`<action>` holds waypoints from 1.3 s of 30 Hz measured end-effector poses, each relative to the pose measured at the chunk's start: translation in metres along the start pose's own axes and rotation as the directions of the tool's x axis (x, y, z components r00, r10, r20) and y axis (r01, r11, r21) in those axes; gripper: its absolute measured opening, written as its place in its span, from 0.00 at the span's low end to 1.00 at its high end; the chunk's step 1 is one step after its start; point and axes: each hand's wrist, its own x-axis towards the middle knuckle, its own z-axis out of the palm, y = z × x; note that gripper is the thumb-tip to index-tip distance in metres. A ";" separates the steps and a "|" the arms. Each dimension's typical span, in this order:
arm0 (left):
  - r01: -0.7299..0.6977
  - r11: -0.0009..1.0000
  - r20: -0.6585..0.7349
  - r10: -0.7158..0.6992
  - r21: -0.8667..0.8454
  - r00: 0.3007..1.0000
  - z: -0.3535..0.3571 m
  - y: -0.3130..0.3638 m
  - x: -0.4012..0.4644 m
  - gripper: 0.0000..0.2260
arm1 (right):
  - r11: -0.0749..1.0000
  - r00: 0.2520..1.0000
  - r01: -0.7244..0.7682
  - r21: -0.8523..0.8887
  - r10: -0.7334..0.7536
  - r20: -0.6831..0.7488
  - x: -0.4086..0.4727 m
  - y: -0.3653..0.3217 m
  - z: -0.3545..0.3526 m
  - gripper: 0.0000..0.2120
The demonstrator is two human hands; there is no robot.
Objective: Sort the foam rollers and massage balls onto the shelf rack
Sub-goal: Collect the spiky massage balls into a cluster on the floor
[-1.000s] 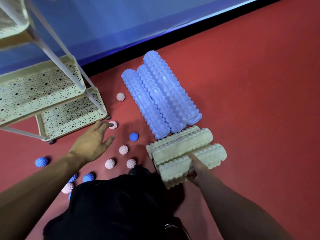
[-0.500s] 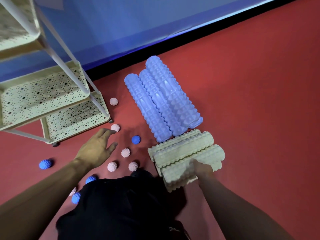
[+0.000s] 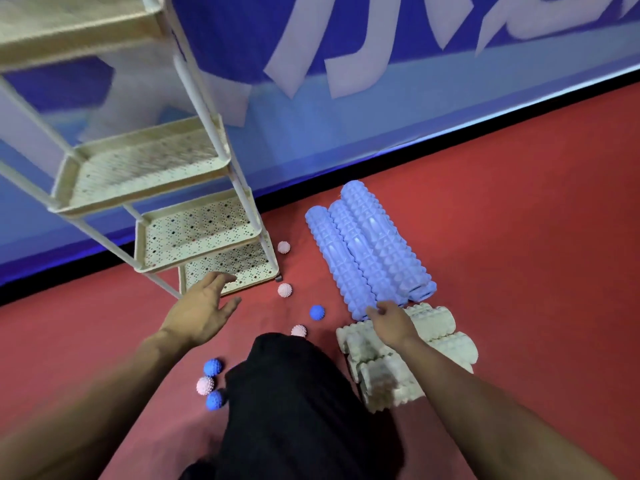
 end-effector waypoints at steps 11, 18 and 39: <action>0.026 1.000 -0.193 -0.028 -0.014 0.981 -0.089 -0.008 -0.106 0.22 | 0.702 0.801 0.598 -0.388 -0.545 0.248 -0.113 -0.176 0.027 0.25; 0.054 0.996 -0.265 -0.070 -0.067 0.962 -0.112 -0.022 -0.161 0.23 | 0.485 0.702 0.687 -0.541 -0.635 0.322 -0.158 -0.194 0.048 0.25; 0.393 0.839 -0.046 -0.440 -0.376 0.897 -0.014 -0.147 -0.082 0.24 | 0.403 0.798 0.587 -0.702 -0.432 0.420 -0.010 -0.208 0.092 0.24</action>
